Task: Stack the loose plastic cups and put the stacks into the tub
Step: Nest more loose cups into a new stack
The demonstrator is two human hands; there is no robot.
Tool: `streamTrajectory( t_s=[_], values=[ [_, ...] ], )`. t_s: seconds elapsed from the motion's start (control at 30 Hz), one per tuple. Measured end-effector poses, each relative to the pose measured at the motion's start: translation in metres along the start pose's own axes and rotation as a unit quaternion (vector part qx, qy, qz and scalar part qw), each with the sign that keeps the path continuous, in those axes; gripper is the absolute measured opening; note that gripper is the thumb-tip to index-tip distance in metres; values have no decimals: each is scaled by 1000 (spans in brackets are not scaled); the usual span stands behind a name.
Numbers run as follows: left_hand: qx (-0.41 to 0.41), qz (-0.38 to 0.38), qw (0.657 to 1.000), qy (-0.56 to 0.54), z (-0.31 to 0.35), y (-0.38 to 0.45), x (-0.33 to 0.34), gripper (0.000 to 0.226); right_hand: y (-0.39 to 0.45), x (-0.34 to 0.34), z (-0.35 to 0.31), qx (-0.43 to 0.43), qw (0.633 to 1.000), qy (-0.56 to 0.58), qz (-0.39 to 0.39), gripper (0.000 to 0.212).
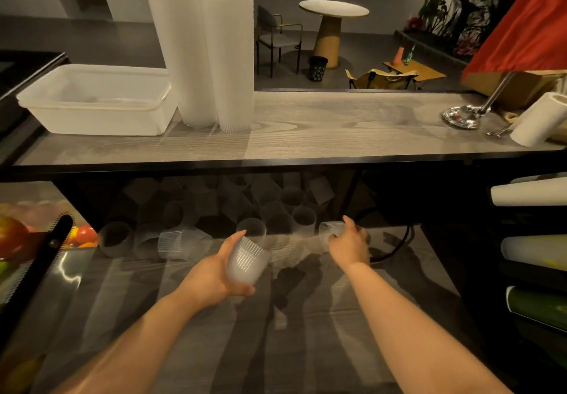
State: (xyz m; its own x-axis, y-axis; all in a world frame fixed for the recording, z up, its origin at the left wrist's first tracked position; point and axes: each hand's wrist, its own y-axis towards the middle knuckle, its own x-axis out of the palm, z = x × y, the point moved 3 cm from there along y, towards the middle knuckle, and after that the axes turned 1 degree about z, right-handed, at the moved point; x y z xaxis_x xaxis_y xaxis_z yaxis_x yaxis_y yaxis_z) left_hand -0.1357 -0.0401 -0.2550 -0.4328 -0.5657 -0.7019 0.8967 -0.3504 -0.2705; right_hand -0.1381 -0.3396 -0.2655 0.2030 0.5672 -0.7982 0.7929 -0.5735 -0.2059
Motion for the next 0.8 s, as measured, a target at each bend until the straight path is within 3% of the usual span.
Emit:
streamTrajectory(
  t_s=[0.17,0.4,0.53,0.63,0.7,0.8],
  values=[
    [-1,6,1000,-28,0,0,-2,102,19,7,18,5,1000,13,-23,62],
    [9,0,1000,-27,5,1,-4,104,24,20,14,5,992,102,-70,64],
    [9,0,1000,-24,7,-1,-2,105,28,32,9,110,927,338,-121,71],
    [7,-1,1000,-26,6,-5,-3,105,25,34,5,136,877,443,-131,70],
    [5,-2,1000,-27,3,-7,-5,105,24,34,7,146,868,460,-121,65],
    [1,-1,1000,-25,0,-9,-6,104,18,32,6,148,886,429,-91,52]
  ],
)
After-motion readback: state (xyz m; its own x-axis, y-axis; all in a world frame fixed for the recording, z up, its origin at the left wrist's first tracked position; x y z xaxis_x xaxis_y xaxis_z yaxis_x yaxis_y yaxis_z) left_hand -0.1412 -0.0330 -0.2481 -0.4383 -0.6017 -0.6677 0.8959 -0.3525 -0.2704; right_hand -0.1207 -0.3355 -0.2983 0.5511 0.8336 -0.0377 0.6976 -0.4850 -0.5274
